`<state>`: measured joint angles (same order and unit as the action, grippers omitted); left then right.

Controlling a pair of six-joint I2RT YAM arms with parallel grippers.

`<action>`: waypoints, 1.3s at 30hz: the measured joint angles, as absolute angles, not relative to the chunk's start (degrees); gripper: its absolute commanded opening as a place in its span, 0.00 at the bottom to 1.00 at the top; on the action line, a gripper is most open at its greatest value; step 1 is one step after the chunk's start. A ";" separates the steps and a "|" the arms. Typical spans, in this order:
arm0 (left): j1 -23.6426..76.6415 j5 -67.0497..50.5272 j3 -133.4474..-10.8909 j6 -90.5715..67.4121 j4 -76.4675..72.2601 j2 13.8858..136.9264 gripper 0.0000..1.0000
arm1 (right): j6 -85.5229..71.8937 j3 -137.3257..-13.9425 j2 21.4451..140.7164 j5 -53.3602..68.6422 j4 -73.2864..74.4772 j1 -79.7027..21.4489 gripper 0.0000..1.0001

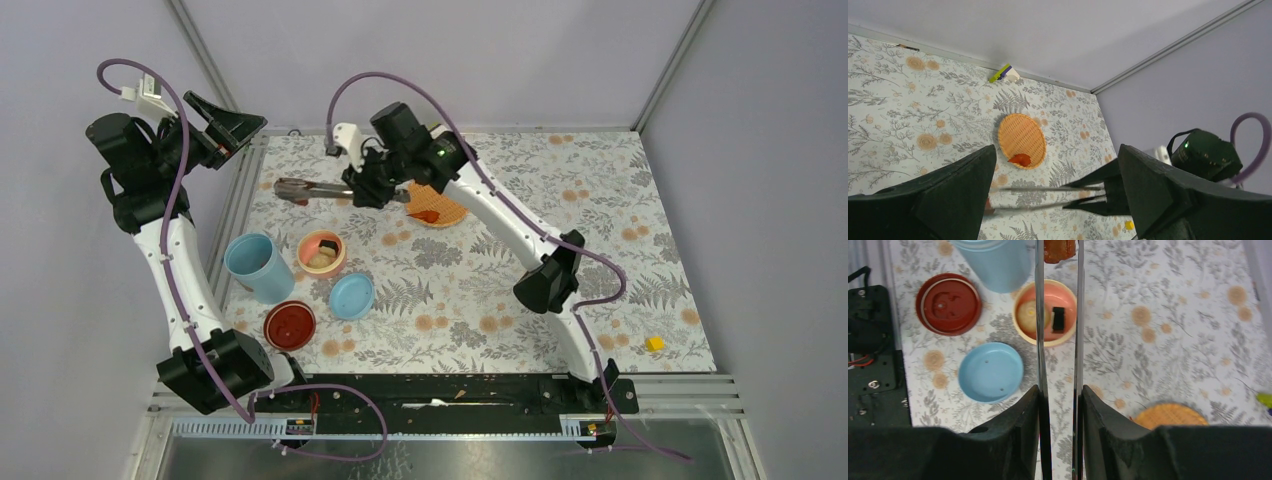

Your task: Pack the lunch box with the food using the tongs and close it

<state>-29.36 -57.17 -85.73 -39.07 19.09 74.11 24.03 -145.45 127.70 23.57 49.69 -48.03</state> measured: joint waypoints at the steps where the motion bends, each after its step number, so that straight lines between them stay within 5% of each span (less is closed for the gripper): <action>1: -29.36 -57.17 -85.73 -39.07 19.11 74.08 0.99 | 23.77 -145.45 128.05 23.64 49.69 -48.95 0.37; 19: -29.36 -57.19 -85.73 -39.09 18.72 73.10 0.99 | 18.37 -146.08 134.82 26.55 41.91 -59.70 0.38; 39: -29.36 -57.76 -84.71 -39.94 17.17 72.36 0.99 | 20.23 -146.36 139.98 24.60 38.63 -60.88 0.46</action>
<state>-29.36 -57.76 -84.71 -39.94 17.17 72.36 20.23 -146.36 139.98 24.60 38.63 -60.88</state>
